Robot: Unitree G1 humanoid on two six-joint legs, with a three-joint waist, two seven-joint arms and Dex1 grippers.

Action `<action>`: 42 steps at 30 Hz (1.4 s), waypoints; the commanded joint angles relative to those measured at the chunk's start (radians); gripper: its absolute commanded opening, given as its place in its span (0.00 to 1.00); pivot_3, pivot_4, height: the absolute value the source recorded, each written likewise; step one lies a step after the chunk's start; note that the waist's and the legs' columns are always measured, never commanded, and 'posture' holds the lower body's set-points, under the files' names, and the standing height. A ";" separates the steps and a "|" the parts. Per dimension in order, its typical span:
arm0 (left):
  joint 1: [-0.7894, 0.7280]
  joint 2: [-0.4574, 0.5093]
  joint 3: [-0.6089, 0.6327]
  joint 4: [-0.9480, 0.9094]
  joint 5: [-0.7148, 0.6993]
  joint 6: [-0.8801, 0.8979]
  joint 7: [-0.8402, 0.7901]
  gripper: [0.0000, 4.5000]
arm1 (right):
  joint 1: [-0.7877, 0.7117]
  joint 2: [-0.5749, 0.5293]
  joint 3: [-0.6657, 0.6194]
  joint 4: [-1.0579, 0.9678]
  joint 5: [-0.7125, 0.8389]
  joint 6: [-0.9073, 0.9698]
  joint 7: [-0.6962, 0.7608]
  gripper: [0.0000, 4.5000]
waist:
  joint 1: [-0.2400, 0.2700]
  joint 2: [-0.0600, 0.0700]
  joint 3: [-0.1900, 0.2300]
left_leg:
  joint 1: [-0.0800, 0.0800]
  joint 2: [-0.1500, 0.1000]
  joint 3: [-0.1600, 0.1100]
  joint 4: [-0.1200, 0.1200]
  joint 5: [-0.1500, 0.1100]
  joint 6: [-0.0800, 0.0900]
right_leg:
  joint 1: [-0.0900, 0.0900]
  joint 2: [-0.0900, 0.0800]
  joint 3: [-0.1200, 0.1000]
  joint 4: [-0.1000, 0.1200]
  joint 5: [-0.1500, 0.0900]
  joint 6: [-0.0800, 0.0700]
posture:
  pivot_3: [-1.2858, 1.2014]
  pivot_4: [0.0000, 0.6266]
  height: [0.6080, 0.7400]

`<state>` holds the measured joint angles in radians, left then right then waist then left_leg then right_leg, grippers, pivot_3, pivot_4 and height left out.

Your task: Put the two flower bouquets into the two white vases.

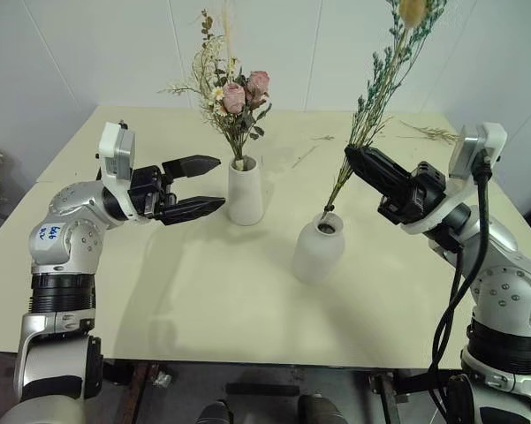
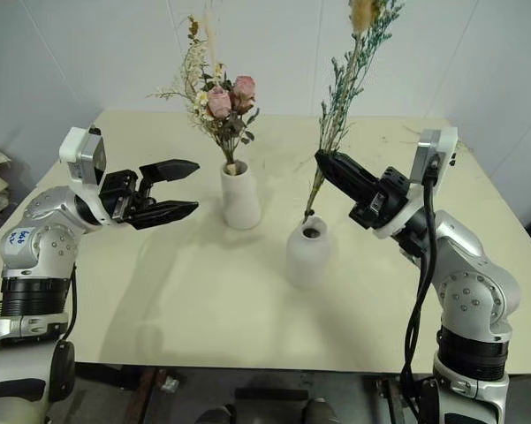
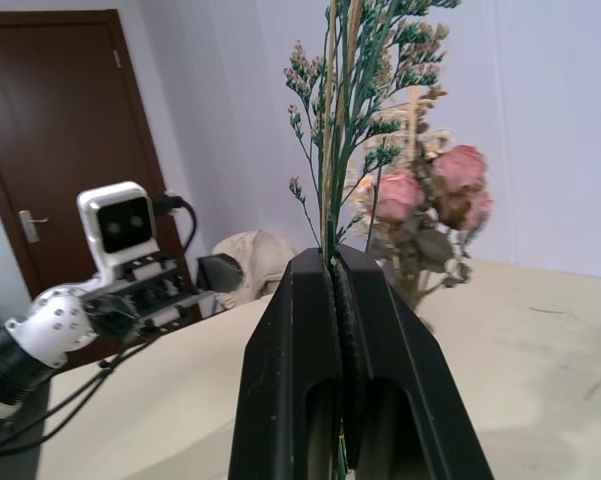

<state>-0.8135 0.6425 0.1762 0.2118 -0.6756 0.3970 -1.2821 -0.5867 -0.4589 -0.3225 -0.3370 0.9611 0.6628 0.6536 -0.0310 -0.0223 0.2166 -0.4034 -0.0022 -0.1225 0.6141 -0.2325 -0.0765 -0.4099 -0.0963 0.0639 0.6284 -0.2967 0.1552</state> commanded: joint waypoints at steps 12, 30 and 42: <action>-0.014 0.004 0.024 -0.017 0.003 -0.019 0.014 0.94 | 0.058 -0.013 0.097 0.090 -0.161 -0.173 0.137 0.00 | 0.000 0.000 0.000 | 0.000 0.000 0.000 0.000 0.000 0.000 | 0.000 0.000 0.000 0.000 0.000 0.000 | 0.52 0.24 1.00; 0.054 0.113 0.056 0.003 0.052 -0.057 -0.014 0.94 | 0.169 -0.260 -0.010 0.073 -0.263 -0.260 0.259 0.90 | 0.001 0.000 0.000 | 0.000 0.000 0.000 -0.001 0.000 0.000 | 0.000 0.000 0.000 -0.002 0.000 0.000 | 0.52 0.24 1.00; 0.111 0.254 0.103 0.131 0.116 -0.180 -0.094 0.94 | 0.306 -0.530 -0.190 0.142 -0.289 -0.286 0.449 0.90 | 0.001 0.000 0.000 | 0.000 0.000 0.001 -0.001 0.000 0.000 | 0.001 0.000 0.000 -0.002 0.000 -0.001 | 0.52 0.24 1.00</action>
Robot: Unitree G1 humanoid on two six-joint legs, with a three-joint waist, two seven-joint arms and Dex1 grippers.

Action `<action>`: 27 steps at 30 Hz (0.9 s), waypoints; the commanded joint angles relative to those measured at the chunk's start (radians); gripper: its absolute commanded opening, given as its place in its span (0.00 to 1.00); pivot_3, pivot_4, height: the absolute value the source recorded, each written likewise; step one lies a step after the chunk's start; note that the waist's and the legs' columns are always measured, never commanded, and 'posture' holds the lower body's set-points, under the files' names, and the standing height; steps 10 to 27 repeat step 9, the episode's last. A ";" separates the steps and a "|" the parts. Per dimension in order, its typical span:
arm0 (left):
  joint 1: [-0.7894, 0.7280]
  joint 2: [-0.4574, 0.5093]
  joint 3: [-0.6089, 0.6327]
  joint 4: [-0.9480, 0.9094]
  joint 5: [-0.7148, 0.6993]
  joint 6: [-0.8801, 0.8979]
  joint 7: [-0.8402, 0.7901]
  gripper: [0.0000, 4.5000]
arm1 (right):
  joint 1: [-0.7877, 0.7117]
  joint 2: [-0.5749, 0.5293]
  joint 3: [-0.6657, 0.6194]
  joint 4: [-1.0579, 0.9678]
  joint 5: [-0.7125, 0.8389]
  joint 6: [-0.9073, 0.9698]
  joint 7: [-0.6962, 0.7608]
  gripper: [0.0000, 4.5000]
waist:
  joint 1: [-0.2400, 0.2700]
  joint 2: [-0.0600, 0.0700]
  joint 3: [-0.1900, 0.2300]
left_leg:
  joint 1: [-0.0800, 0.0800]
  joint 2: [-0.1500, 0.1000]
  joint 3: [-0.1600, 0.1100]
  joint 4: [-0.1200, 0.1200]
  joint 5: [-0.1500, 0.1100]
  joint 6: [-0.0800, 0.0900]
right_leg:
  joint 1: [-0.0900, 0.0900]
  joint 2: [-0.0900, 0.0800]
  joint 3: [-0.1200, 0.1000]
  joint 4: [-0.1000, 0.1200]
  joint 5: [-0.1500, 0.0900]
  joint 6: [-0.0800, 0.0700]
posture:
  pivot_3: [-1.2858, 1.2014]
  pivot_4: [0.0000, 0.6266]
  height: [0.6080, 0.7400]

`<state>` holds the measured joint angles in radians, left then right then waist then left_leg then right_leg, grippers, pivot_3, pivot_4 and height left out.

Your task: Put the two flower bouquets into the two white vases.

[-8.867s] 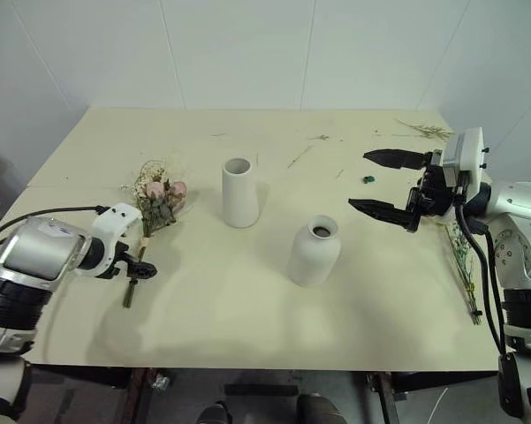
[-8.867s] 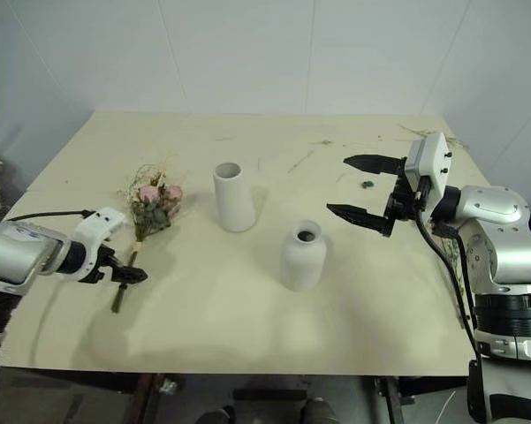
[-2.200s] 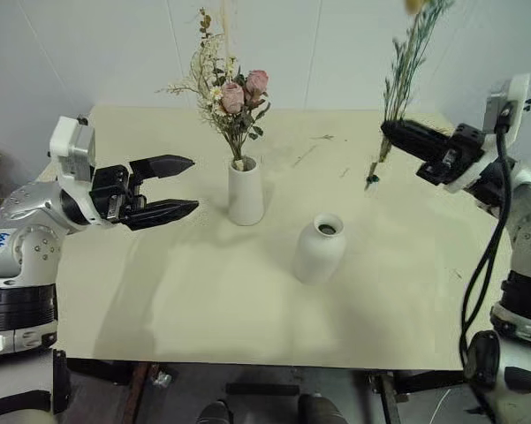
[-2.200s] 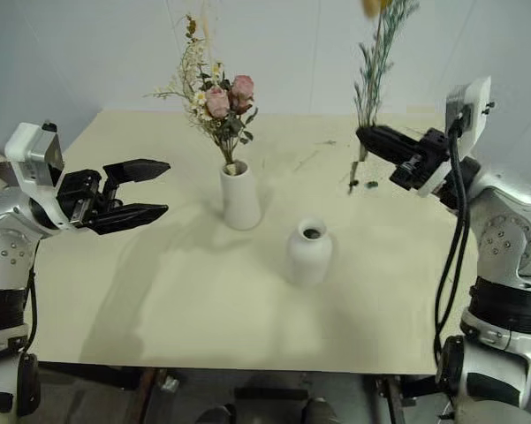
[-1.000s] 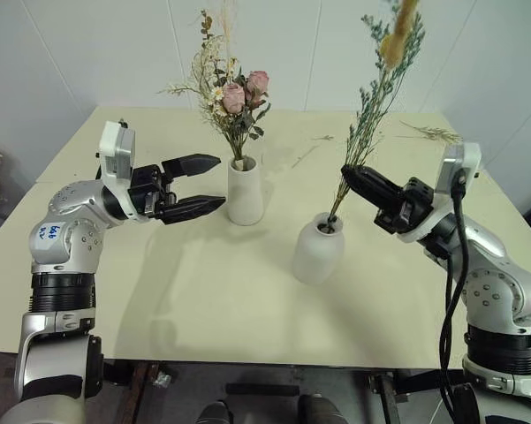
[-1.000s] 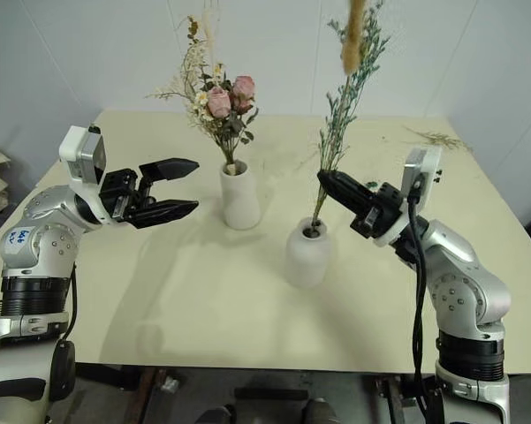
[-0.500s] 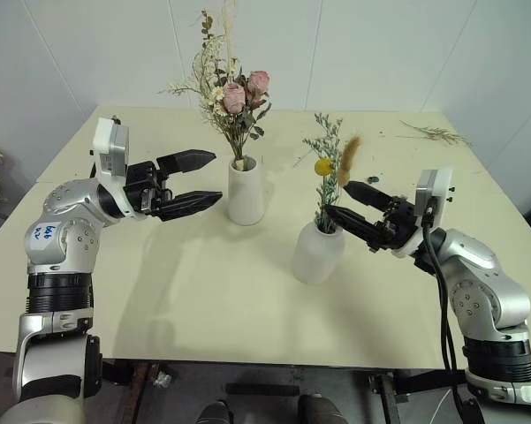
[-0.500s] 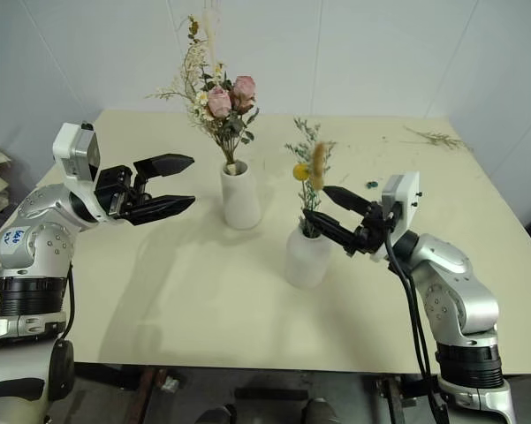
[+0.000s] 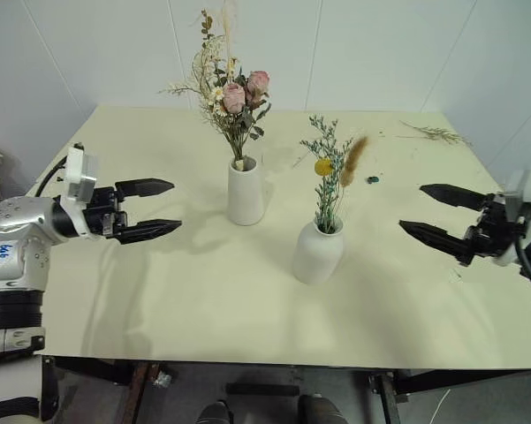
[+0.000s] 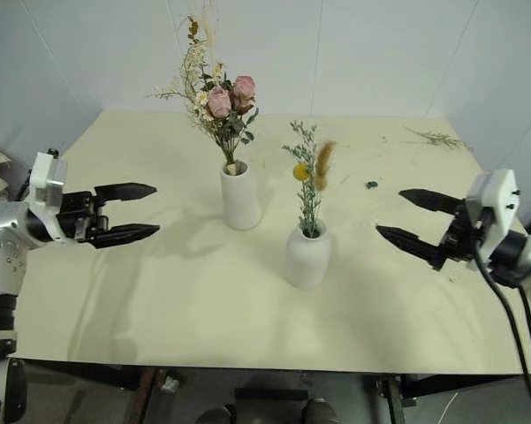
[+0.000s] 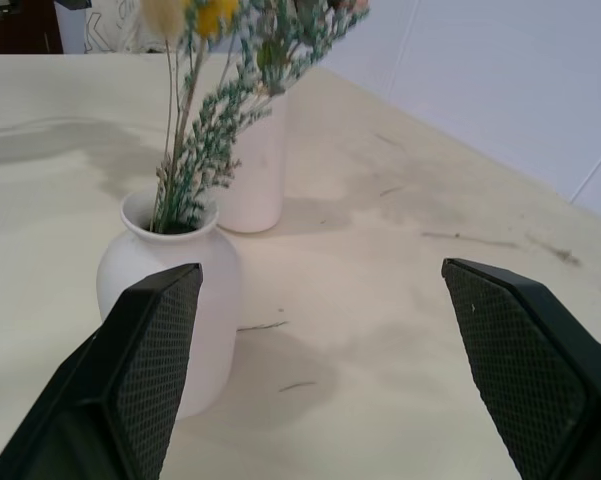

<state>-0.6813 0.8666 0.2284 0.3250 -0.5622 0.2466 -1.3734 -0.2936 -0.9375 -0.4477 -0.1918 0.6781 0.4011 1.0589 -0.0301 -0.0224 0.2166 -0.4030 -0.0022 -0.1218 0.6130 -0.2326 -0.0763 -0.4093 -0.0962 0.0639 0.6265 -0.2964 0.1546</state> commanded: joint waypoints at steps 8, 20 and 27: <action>-0.028 0.013 0.046 0.046 0.002 -0.042 0.005 0.94 | 0.082 -0.080 -0.078 0.011 -0.036 -0.063 0.110 0.90 | 0.002 0.000 0.000 | 0.000 0.000 0.000 0.000 0.000 0.000 | 0.000 0.000 0.000 0.000 0.000 0.000 | 0.52 0.24 1.00; -0.032 0.013 0.046 0.055 0.003 -0.046 0.002 0.94 | 0.077 -0.078 -0.075 0.016 -0.035 -0.063 0.110 0.90 | 0.002 0.000 0.000 | 0.000 0.000 0.000 0.000 0.000 0.000 | 0.000 0.000 0.000 0.000 0.000 0.000 | 0.52 0.24 1.00; -0.032 0.013 0.046 0.055 0.003 -0.046 0.002 0.94 | 0.077 -0.078 -0.075 0.016 -0.035 -0.063 0.110 0.90 | 0.002 0.000 0.000 | 0.000 0.000 0.000 0.000 0.000 0.000 | 0.000 0.000 0.000 0.000 0.000 0.000 | 0.52 0.24 1.00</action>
